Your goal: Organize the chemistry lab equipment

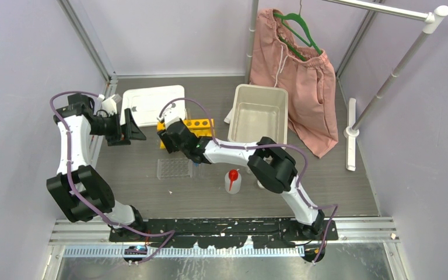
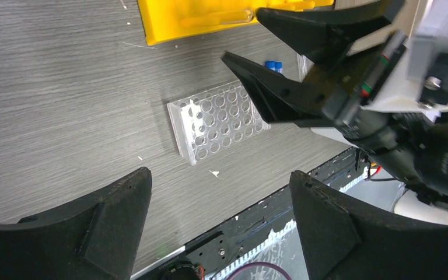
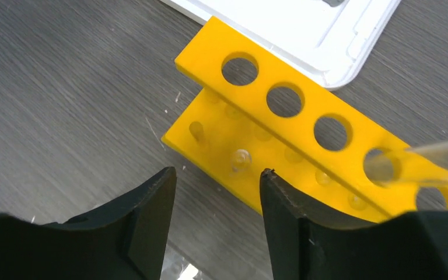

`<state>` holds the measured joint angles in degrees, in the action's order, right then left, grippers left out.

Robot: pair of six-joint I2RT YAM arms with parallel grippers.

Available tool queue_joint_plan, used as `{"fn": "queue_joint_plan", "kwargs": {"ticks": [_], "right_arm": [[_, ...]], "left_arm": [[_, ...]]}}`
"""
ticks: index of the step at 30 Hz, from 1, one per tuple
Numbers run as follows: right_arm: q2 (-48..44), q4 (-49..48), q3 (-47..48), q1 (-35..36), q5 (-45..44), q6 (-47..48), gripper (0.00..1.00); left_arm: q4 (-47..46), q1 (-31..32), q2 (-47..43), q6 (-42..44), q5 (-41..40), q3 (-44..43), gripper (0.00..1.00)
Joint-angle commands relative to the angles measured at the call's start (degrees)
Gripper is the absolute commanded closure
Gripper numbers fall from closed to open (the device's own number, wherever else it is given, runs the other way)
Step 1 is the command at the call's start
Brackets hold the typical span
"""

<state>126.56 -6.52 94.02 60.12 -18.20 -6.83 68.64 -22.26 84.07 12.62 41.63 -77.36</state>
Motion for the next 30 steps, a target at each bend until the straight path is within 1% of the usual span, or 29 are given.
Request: {"fn": "queue_joint_plan", "kwargs": {"ticks": [1,4,9,12,14,19,26,30], "right_arm": [[-11.2,6.6,3.0,1.1,-5.8,-5.7,0.39],[-15.5,17.3,3.1,1.3,-9.1,-10.9,0.39],[-19.9,33.4,1.6,1.0,-14.5,-16.1,0.48],[-20.6,41.9,0.5,-0.5,-14.7,-20.2,0.54],[-20.9,44.8,-1.4,-2.0,-13.2,-22.5,0.56],[-20.9,45.2,-6.3,-5.3,-7.0,-26.6,0.56],[-16.0,44.3,-6.8,-5.8,-5.2,-26.2,0.56],[-13.8,41.7,-8.0,-6.2,-3.2,-27.1,0.56]], "left_arm": [[1.1,-0.4,-0.3,0.0,2.2,-2.8,0.12],[1.3,-0.3,-0.8,-0.3,2.6,-3.2,0.12],[1.4,-0.3,-2.1,-0.3,3.1,-3.2,0.12],[1.0,-0.4,-2.4,-0.8,3.7,-3.2,0.12],[0.9,-0.3,-2.3,-1.5,4.2,-3.5,0.12],[0.5,-0.3,-2.7,-3.1,5.9,-3.8,0.12],[0.7,-0.4,-3.4,-3.0,5.4,-3.9,0.12],[0.7,-0.4,-3.5,-2.9,5.2,-3.7,0.12]]}}
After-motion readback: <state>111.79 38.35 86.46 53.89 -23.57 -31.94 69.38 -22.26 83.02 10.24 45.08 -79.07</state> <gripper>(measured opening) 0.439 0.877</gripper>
